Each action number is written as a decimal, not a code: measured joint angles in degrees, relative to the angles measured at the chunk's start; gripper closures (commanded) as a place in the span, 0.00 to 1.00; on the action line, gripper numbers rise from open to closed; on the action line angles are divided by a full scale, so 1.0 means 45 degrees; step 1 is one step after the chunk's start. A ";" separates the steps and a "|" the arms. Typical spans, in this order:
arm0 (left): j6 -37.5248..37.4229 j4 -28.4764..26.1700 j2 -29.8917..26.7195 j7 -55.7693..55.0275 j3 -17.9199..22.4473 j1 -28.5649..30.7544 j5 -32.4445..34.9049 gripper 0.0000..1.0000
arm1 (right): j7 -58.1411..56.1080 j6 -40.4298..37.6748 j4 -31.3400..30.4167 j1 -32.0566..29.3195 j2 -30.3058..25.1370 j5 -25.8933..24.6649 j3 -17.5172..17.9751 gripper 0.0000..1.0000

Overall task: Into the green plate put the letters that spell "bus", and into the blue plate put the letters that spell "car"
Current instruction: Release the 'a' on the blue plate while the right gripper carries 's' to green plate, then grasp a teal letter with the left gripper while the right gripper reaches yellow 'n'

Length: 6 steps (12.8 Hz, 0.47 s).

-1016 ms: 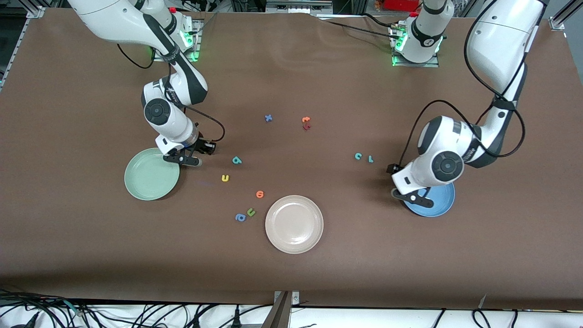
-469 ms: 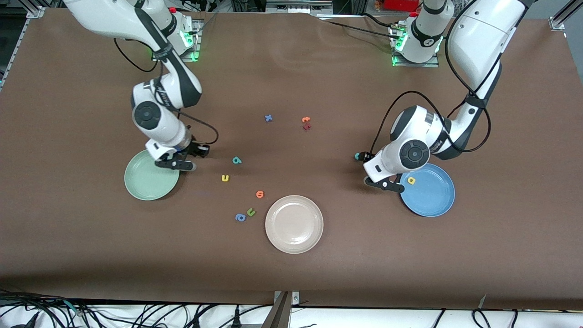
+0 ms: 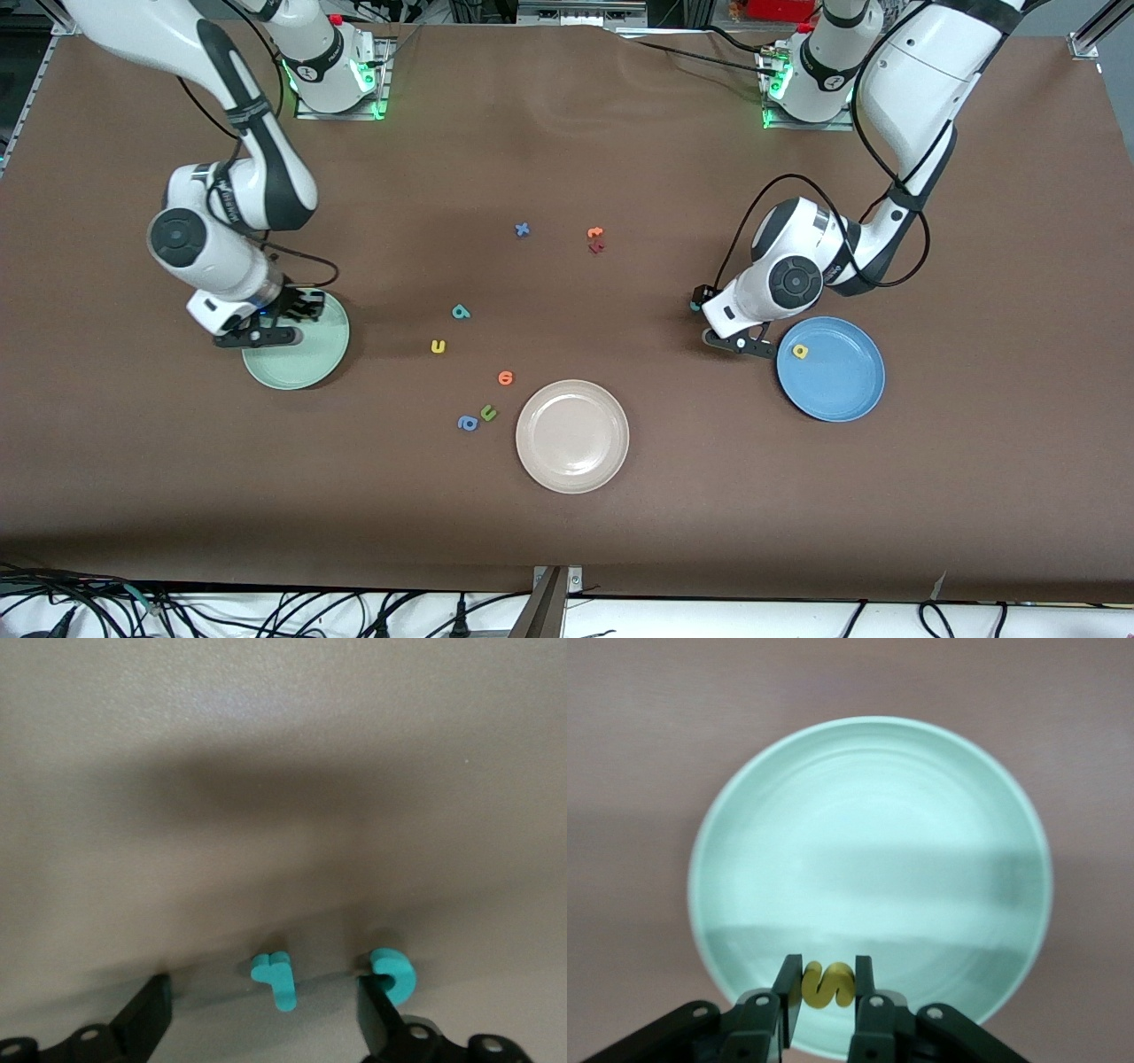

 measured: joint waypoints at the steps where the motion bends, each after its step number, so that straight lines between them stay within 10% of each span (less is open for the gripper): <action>1: 0.0117 -0.0073 -0.0043 0.0000 0.0008 0.0008 -0.0001 0.52 | -0.0281 0.0260 -0.0013 -0.0034 0.0158 0.0000 -0.0125 0.55; 2: 0.0137 -0.0084 -0.0087 0.0000 -0.0023 0.0007 -0.0002 0.52 | -0.0351 0.0564 -0.0027 -0.0036 0.0359 0.0000 -0.0155 0.14; 6: 0.0136 -0.0103 -0.0162 0.0000 -0.0030 0.0006 -0.0001 0.55 | -0.0298 0.1211 -0.0003 -0.0009 0.0728 0.0007 -0.0145 0.02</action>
